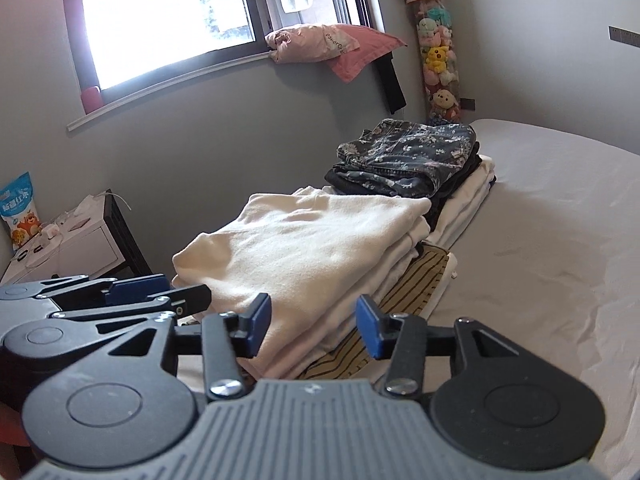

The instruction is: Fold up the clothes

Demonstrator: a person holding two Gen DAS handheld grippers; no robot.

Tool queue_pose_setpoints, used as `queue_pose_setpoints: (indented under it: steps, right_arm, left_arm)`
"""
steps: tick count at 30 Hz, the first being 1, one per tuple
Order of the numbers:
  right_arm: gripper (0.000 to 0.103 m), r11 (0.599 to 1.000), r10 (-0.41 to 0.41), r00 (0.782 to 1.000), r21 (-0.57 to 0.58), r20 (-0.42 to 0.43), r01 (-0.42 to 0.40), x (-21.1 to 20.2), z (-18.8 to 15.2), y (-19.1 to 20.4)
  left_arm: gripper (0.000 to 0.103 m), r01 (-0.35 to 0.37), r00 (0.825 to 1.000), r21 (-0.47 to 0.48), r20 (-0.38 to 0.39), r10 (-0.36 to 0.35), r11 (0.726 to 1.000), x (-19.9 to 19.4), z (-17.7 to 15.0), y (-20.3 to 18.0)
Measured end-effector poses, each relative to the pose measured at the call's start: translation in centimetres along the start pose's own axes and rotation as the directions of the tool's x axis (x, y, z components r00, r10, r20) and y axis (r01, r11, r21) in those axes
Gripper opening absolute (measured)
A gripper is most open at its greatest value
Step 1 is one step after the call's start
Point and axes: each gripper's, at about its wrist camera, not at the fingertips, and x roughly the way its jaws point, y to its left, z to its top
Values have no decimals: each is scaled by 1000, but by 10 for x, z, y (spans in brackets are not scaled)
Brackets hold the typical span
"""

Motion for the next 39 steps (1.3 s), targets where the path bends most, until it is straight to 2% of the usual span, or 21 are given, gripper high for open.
queue_pose_setpoints:
  steps: [2,4,6,9,15,21,39]
  right_arm:
    - [53,1000,-4,1000,-3,10,4,-7,-2,3]
    - [54,1000,-12,1000,-7,14,12,-12,-5,5]
    - [56,1000,-13,1000,-8,13,13,-16,-8,7]
    - [60,1000,-12,1000,-10,0,12,-19,-15,8]
    - [60,1000,-30,999,-10,-37,30,-17,-33,7]
    - [60,997,-72,997,-17,-21,71,-15,-45,5]
    - [61,998,-59,997,-13,-41,59,-9,-50,7]
  left_arm:
    - [64,-20,1000,-10,0,20,1000,-6,-1,-2]
    - [72,-39,999,-27,-16,38,999,-10,-4,0]
    - [74,-44,999,-38,-32,43,998,-13,-9,2]
    - [74,-50,997,-45,-64,47,998,-16,-19,3]
    - [74,-34,992,-65,-122,26,997,-14,-38,2]
    - [74,-48,989,-57,-139,40,997,-9,-49,-1]
    - [74,-83,984,-41,-158,75,996,-7,-53,-3]
